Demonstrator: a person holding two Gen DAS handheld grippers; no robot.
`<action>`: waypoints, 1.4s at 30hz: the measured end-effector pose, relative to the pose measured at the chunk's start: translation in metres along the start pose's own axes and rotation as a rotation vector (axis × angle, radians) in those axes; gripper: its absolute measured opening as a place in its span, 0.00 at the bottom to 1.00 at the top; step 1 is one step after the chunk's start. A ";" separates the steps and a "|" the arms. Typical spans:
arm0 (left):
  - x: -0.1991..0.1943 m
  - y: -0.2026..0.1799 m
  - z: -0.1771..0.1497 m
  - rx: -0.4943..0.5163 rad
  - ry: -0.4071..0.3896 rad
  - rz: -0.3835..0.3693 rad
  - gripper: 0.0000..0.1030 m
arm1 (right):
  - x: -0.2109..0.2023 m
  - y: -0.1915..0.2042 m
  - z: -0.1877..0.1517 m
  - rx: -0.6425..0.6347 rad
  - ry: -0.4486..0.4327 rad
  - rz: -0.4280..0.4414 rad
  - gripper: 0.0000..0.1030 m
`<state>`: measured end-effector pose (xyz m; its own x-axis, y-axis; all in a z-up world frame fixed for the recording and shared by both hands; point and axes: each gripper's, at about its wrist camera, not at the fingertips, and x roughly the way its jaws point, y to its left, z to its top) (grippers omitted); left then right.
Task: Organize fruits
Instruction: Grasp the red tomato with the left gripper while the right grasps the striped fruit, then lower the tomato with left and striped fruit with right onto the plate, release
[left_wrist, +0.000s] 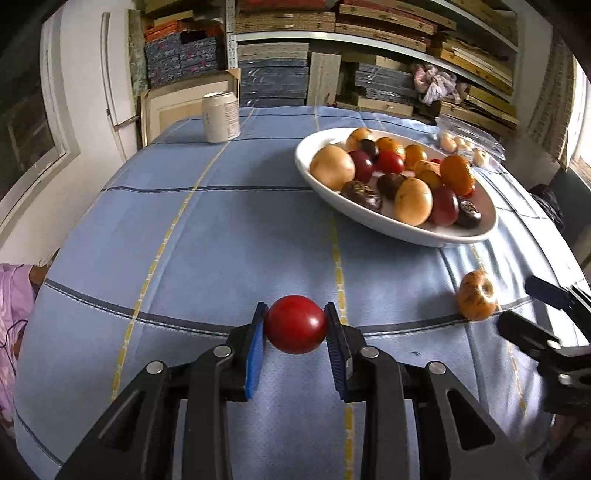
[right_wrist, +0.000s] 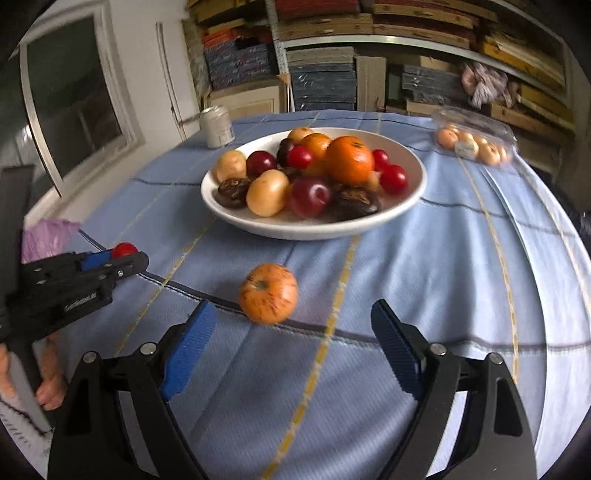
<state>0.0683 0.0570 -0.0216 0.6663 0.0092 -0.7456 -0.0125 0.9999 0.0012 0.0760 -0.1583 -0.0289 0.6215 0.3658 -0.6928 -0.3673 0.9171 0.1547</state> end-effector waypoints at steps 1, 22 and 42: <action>-0.001 -0.001 0.000 0.000 -0.001 -0.007 0.30 | 0.006 0.002 0.002 -0.004 0.015 -0.013 0.82; -0.008 -0.017 -0.004 0.053 -0.019 -0.064 0.30 | 0.021 -0.068 0.008 0.208 0.039 -0.062 0.61; -0.008 -0.025 -0.009 0.041 0.007 -0.095 0.30 | -0.046 -0.004 -0.038 0.060 -0.068 0.055 0.38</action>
<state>0.0570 0.0321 -0.0213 0.6578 -0.0858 -0.7483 0.0809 0.9958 -0.0431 0.0223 -0.1847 -0.0248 0.6477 0.4239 -0.6330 -0.3616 0.9024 0.2343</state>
